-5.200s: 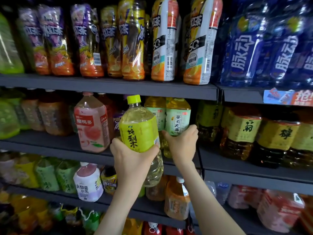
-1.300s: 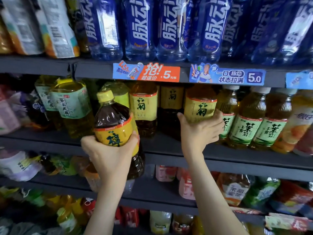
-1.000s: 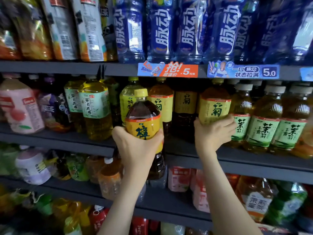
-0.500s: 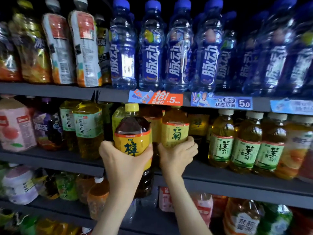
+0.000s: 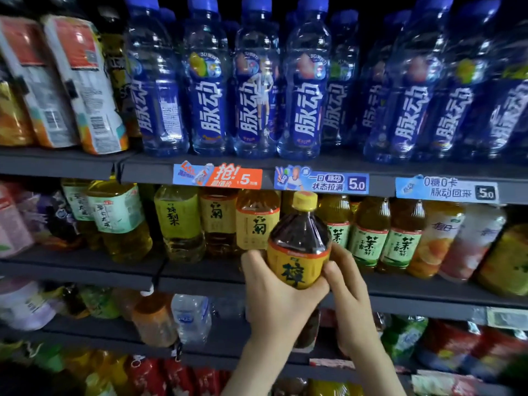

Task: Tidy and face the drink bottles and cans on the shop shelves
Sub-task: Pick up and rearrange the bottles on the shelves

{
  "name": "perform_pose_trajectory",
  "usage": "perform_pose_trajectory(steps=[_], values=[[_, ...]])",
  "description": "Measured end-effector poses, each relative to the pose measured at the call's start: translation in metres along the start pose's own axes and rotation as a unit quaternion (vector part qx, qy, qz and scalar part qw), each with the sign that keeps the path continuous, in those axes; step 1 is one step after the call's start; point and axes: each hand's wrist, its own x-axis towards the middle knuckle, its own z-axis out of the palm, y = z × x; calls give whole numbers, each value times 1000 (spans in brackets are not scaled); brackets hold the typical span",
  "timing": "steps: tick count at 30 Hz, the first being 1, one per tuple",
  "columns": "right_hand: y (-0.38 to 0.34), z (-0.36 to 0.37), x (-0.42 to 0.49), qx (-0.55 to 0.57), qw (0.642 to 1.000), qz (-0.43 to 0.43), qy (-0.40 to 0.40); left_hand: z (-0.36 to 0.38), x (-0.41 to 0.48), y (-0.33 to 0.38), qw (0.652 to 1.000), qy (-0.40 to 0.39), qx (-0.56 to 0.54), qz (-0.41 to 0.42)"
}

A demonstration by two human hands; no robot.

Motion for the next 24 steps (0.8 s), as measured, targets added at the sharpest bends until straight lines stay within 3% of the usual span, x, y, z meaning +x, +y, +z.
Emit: perform_pose_trajectory(steps=[9,16,24], values=[[-5,-33,16,20,995,90,-49,33,3,1,999,-38,23,15],[16,-24,16,23,986,151,-69,26,2,-12,993,-39,60,-97],[7,-20,44,29,994,105,20,60,36,1,998,-2,18,-59]])
